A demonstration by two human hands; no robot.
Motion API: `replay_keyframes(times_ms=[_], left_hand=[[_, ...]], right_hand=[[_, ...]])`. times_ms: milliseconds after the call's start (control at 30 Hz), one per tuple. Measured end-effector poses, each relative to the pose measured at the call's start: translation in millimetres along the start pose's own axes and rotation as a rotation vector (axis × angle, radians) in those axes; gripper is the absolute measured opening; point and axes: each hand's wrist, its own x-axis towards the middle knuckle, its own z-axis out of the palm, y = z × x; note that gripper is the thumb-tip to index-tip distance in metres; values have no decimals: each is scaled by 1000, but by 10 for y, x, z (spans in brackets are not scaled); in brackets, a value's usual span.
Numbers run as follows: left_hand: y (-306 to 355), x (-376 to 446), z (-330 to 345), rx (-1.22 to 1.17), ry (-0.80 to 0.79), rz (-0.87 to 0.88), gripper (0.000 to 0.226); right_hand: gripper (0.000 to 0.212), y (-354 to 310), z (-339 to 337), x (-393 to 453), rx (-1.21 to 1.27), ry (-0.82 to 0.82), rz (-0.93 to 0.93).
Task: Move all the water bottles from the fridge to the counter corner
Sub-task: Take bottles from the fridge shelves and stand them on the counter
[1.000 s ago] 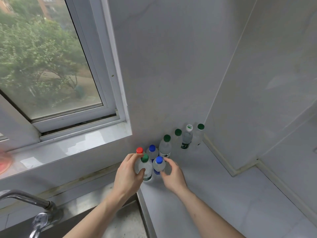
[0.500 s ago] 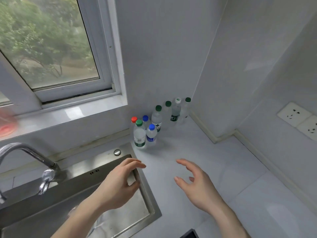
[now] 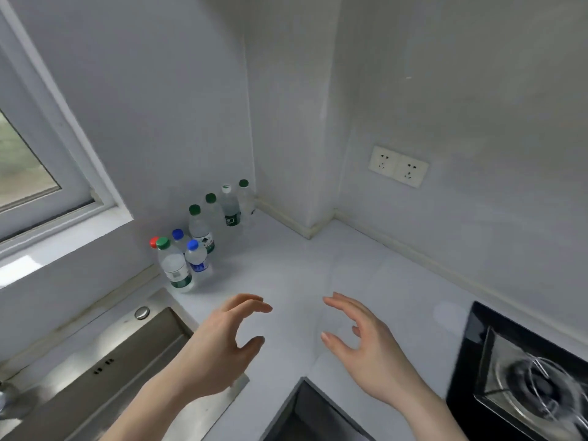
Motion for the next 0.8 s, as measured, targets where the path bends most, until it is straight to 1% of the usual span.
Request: replay_keyframes(times_ms=[33, 67, 100, 133, 167, 233, 267, 333, 400, 433, 533, 600, 667, 800], left_hand=[[-34, -55, -36, -9, -11, -5, 40], [566, 52, 408, 44, -134, 150, 40], [663, 81, 482, 70, -168, 180, 40], [696, 71, 471, 56, -142, 177, 41], [752, 96, 481, 11, -144, 179, 41], [1074, 79, 709, 38, -161, 249, 41], [1223, 46, 809, 34, -184, 270, 40], [1598, -64, 1006, -11, -258, 329, 40], [1911, -186, 1207, -22, -304, 403, 40], [1982, -218, 1262, -32, -328, 405, 40], [2326, -417, 1625, -40, -392, 497, 39], [2499, -516, 1823, -56, -436, 528, 39], [2684, -599, 2037, -61, -471, 613, 38], [3177, -672, 2414, -53, -612, 772, 39]], right_hand=[[49, 43, 37, 48, -19, 23, -2], [49, 355, -400, -700, 8, 185, 119], [49, 436, -464, -817, 21, 211, 126], [49, 478, -465, -860, 49, 196, 106], [49, 539, -466, -908, 14, 230, 96], [50, 654, -643, -1267, 43, 276, 149], [51, 699, -730, -1438, 68, 300, 176], [52, 844, -837, -1846, 76, 405, 222], [52, 921, -902, -2214, 122, 440, 268], [52, 939, -915, -2325, 133, 463, 267], [51, 1060, -1029, -2958, 158, 568, 339], [51, 1169, -1074, -3324, 151, 643, 375], [51, 1241, -1122, -3683, 164, 708, 446], [51, 1312, -1186, -4317, 202, 903, 538]])
